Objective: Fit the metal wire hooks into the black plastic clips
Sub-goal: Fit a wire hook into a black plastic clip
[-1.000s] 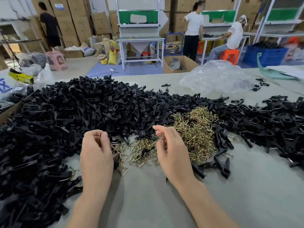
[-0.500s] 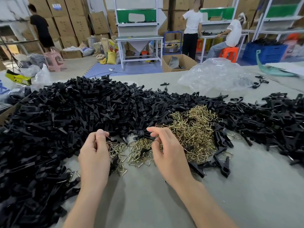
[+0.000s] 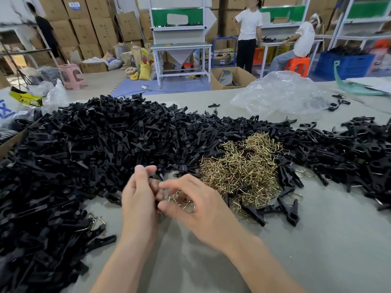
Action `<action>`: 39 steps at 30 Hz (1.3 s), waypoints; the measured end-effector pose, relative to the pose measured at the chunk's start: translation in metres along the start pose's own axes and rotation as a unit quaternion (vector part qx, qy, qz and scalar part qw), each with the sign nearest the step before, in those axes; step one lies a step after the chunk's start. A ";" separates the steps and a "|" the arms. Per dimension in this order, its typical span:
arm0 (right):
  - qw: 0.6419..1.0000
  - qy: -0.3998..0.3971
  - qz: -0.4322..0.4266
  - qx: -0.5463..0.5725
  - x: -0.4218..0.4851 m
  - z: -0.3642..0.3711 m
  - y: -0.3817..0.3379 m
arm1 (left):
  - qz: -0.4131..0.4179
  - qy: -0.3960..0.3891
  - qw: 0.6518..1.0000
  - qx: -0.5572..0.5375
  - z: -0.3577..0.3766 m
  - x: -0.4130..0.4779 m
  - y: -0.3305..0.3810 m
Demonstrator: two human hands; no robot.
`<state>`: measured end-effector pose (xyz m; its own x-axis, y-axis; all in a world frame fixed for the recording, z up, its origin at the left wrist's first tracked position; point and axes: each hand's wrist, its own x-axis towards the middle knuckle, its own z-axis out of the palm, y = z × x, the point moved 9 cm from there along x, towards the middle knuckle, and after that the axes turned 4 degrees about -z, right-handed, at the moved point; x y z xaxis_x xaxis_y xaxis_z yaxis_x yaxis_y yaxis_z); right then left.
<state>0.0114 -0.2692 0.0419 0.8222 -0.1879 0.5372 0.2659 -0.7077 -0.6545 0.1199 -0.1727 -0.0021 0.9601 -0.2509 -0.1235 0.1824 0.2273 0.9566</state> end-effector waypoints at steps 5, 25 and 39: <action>1.000 -0.023 -0.020 0.001 -0.002 0.004 -0.004 | -0.119 -0.025 0.990 -0.068 0.010 -0.006 -0.020; 0.994 0.075 0.074 -0.024 -0.003 -0.016 0.024 | 0.148 -0.007 0.952 0.266 0.005 -0.019 0.029; 0.880 0.206 0.262 0.338 -0.009 -0.029 0.075 | 0.197 -0.031 0.770 0.606 0.000 -0.014 0.021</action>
<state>0.0097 -0.3400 0.0036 0.7066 -0.6970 0.1224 0.2569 0.0914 -0.9621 0.1098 -0.1647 0.0204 0.8719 -0.4395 0.2158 -0.4876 -0.7393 0.4644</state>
